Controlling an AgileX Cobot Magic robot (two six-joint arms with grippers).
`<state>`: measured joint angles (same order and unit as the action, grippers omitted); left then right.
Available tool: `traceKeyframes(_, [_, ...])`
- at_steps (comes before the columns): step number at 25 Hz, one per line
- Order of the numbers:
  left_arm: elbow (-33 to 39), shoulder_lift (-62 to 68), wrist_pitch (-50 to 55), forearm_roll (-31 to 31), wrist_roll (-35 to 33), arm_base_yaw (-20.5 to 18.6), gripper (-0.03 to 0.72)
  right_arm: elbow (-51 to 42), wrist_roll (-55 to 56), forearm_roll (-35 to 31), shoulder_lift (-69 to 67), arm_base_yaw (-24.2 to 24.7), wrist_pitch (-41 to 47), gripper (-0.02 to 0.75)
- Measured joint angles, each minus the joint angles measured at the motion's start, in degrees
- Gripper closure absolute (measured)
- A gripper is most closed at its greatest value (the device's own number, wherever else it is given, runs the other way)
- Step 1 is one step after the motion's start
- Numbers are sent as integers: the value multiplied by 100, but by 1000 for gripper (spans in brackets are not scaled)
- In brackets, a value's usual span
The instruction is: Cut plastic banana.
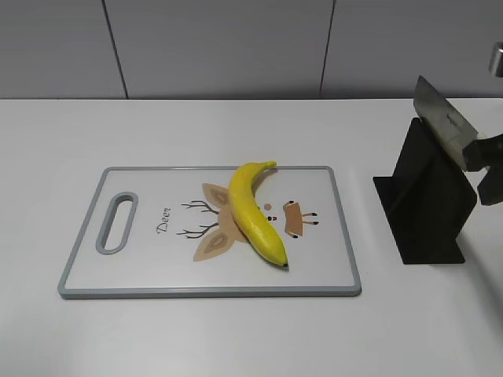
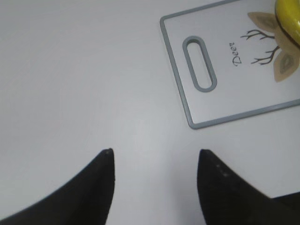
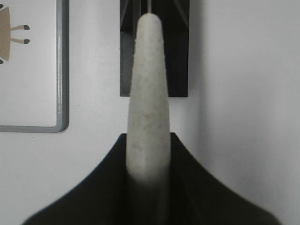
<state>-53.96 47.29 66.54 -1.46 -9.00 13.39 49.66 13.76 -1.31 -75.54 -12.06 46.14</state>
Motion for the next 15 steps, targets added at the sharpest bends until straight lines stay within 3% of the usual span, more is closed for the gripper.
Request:
traceKeyframes(6, [1022,-1097,6,12,17,0,140,-310,66,28,5,0,-348,563])
traceKeyframes(15, [1679,-3044,58,19,17,0,140,-358,114,131,-372,0,-603,563])
